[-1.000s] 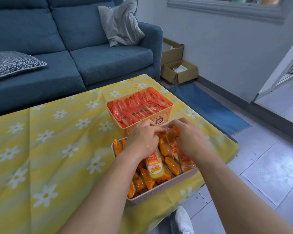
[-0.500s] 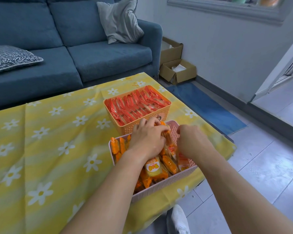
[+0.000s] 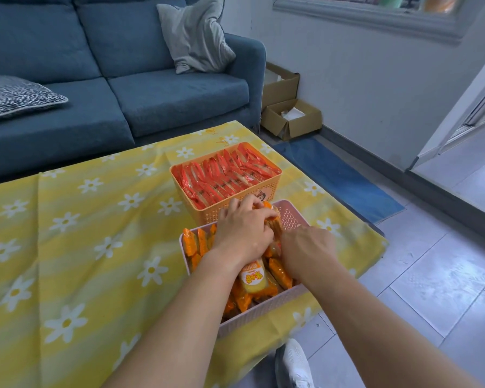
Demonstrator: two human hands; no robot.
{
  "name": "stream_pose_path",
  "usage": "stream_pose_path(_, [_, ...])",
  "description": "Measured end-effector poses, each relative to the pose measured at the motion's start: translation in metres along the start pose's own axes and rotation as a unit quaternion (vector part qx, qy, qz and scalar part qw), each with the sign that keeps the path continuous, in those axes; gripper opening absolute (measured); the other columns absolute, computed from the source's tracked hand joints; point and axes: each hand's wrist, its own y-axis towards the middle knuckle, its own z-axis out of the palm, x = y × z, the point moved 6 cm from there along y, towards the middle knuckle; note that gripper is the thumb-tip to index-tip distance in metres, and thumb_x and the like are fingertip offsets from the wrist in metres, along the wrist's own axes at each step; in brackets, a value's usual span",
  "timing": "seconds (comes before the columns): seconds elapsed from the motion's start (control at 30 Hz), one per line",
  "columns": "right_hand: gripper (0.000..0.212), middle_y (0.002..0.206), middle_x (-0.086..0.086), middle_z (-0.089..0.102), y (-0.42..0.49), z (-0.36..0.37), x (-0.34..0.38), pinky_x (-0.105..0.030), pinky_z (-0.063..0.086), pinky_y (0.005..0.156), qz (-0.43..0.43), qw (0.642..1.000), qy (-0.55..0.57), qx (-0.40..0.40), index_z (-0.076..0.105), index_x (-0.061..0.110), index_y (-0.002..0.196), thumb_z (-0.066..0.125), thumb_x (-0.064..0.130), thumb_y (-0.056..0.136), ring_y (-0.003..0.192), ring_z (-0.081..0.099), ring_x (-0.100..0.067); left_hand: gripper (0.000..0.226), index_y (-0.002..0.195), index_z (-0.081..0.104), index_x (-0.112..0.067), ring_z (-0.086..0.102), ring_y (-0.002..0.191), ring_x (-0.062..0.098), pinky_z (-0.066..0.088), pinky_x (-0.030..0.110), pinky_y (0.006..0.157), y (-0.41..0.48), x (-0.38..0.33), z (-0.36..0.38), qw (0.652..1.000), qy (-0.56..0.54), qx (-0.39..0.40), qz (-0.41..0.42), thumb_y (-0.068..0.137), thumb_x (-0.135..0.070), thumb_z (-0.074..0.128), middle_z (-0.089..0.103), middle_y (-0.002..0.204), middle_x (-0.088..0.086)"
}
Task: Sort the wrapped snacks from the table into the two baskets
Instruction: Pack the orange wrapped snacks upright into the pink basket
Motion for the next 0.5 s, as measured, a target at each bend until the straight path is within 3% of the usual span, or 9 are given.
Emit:
stream_pose_path(0.23, [0.027,0.122,-0.003,0.068,-0.002,0.004,0.023,-0.036,0.039,0.094,-0.059,0.996,-0.042,-0.049,0.064,0.025,0.122,0.046,0.025,0.102,0.121,0.051,-0.029,0.041,0.134,0.057,-0.043,0.034,0.128,0.023,0.028,0.044,0.109,-0.001,0.002,0.001,1.0,-0.008,-0.004,-0.005,0.097,-0.029,0.046,0.042,0.139,-0.009])
stream_pose_path(0.37, [0.028,0.12,-0.006,0.069,-0.001,0.008,0.017,-0.034,0.048,0.083,-0.046,0.999,0.004,-0.019,0.066,0.016,0.12,0.045,0.011,0.102,0.113,0.065,-0.028,0.04,0.133,0.058,-0.044,0.034,0.127,0.022,0.028,0.045,0.108,-0.001,0.004,0.001,1.0,-0.011,-0.008,-0.003,0.097,-0.031,0.047,0.042,0.139,-0.008])
stream_pose_path(0.5, [0.03,0.121,-0.002,0.068,-0.001,0.01,0.015,-0.031,0.041,0.075,0.001,1.0,-0.003,0.005,0.064,0.018,0.123,0.043,0.011,0.103,0.112,0.066,-0.025,0.039,0.132,0.058,-0.043,0.034,0.128,0.022,0.029,0.045,0.108,-0.001,0.004,0.002,1.0,-0.01,-0.011,-0.002,0.097,-0.032,0.047,0.042,0.139,-0.008])
